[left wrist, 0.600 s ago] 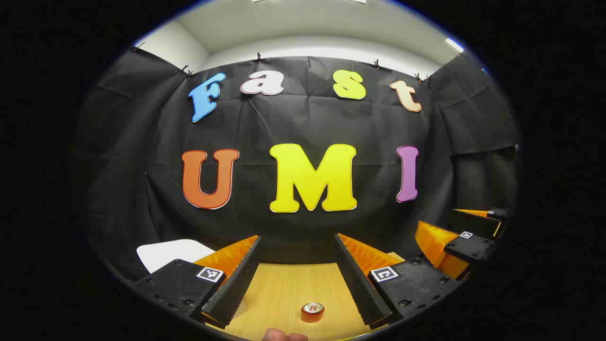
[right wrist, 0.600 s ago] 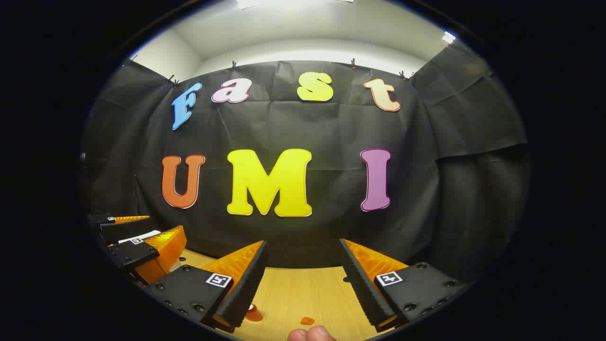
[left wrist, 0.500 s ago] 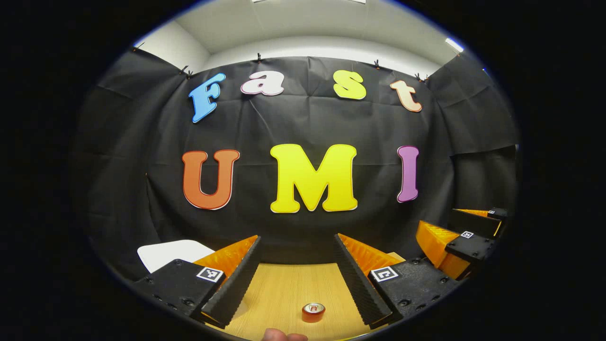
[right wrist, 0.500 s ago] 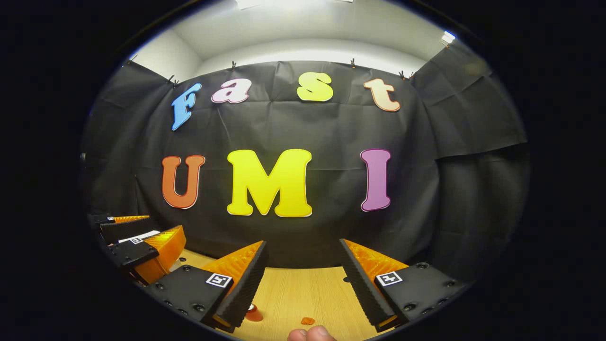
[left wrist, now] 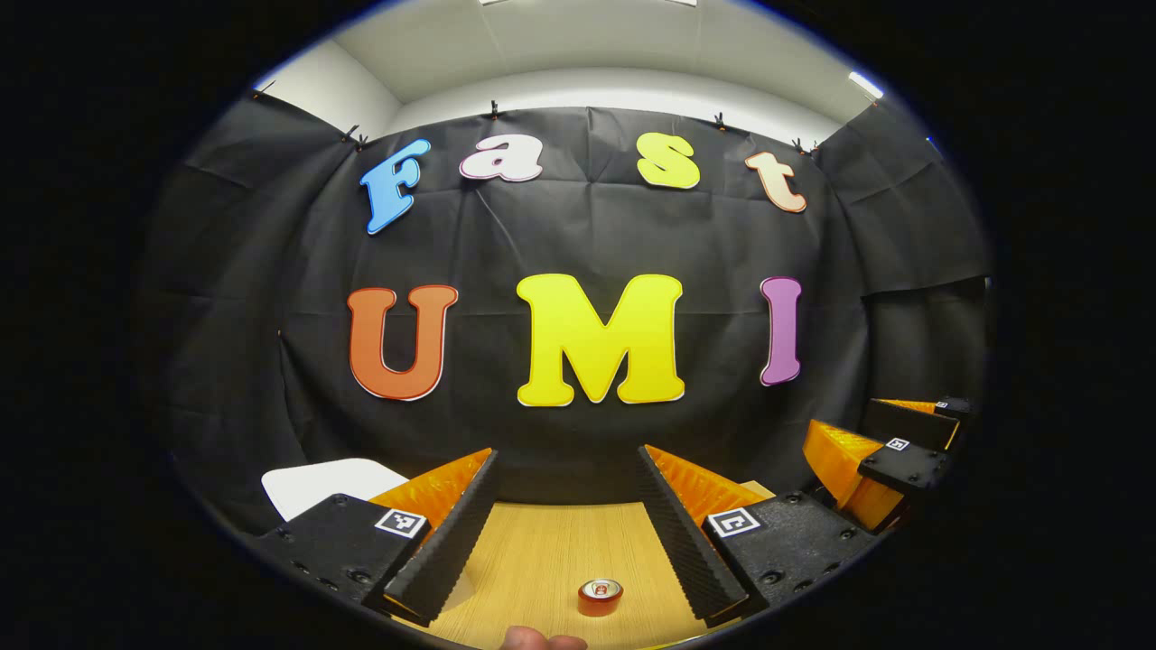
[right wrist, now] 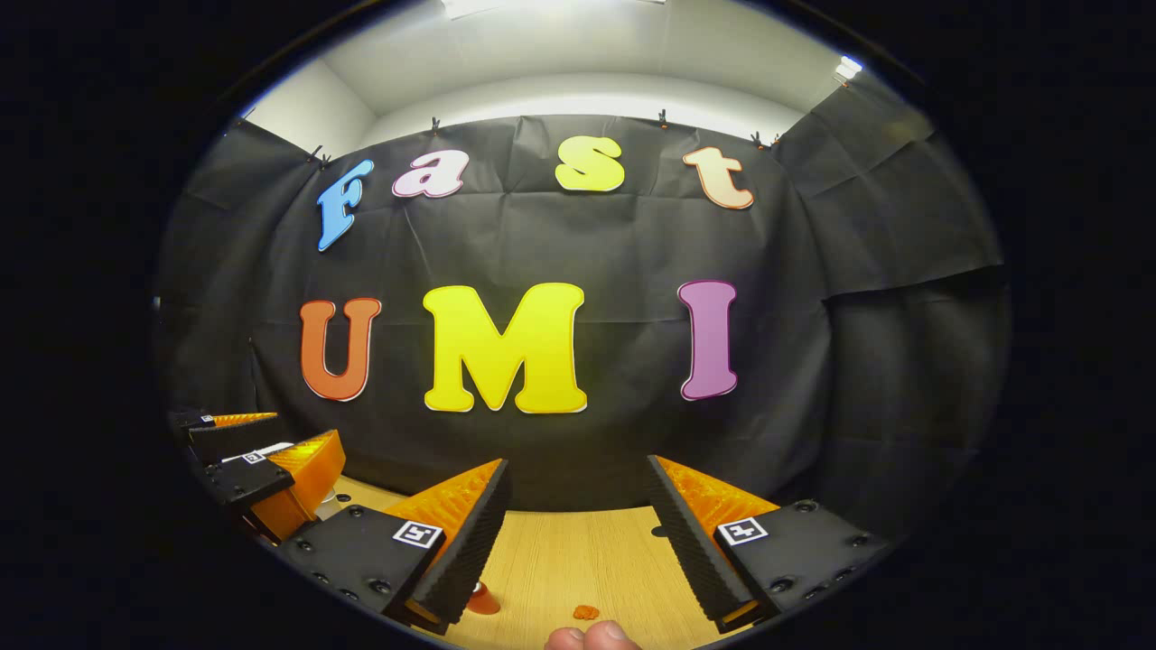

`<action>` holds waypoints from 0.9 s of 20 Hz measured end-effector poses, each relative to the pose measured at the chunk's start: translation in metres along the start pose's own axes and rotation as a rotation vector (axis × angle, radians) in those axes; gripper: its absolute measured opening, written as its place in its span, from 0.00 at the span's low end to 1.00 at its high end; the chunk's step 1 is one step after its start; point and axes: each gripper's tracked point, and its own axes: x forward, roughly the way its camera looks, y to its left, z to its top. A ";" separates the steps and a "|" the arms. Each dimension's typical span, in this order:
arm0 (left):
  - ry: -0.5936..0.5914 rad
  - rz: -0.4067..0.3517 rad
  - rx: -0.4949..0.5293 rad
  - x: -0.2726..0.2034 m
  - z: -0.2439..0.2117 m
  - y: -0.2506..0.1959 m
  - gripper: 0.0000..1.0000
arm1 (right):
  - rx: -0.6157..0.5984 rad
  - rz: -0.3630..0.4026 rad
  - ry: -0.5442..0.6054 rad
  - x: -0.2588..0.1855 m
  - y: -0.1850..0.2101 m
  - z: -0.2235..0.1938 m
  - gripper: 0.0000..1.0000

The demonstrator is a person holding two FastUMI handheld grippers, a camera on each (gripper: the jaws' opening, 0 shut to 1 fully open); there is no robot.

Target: Press the lid of the desktop garbage bin to open it, pick up the crumpled paper on the desktop and throw it into the bin, then pick up the pop can on the desktop and drop it into the bin, and finally close the garbage bin lid.

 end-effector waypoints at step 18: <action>-0.006 0.056 0.013 0.010 0.000 0.014 0.97 | -0.007 0.014 -0.013 0.008 -0.003 0.001 0.94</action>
